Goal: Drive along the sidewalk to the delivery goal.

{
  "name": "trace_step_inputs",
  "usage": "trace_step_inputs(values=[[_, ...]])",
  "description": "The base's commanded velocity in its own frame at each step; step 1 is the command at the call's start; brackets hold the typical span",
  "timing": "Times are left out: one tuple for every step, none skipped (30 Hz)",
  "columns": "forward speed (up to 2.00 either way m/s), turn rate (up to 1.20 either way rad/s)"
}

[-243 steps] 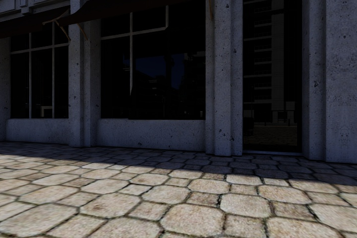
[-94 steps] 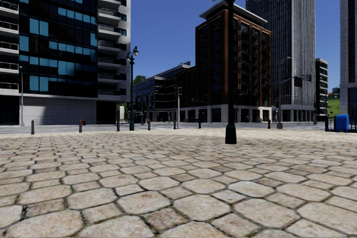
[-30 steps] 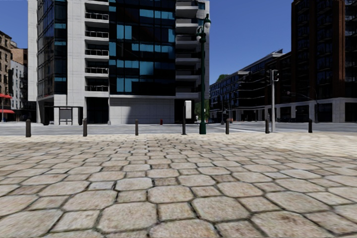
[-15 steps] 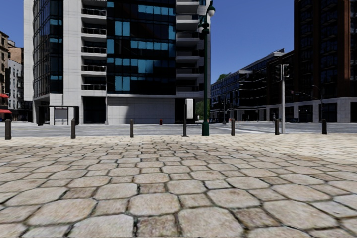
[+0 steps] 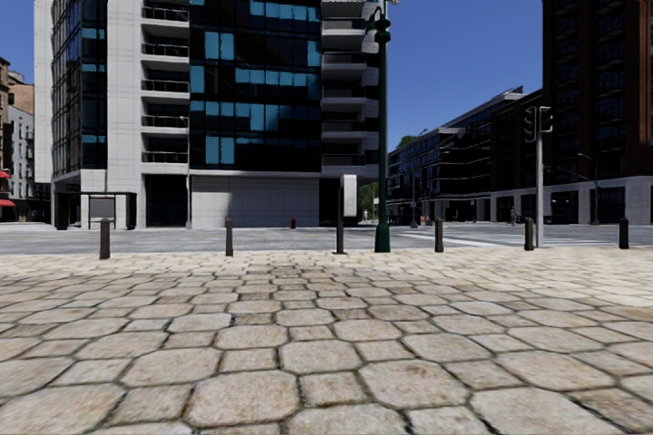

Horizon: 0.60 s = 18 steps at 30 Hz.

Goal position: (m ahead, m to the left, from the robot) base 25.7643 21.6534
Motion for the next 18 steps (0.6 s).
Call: trace_step_inputs(values=[[2.00,0.00],[2.00,0.00],[2.00,0.00],[2.00,0.00],[2.00,0.00],[2.00,0.00],[2.00,0.00],[2.00,0.00],[2.00,0.00],[2.00,0.00],[2.00,0.00],[2.00,0.00],[2.00,0.00],[2.00,-0.25],[2.00,-0.44],[2.00,-0.98],[2.00,-1.20],[2.00,-1.20]])
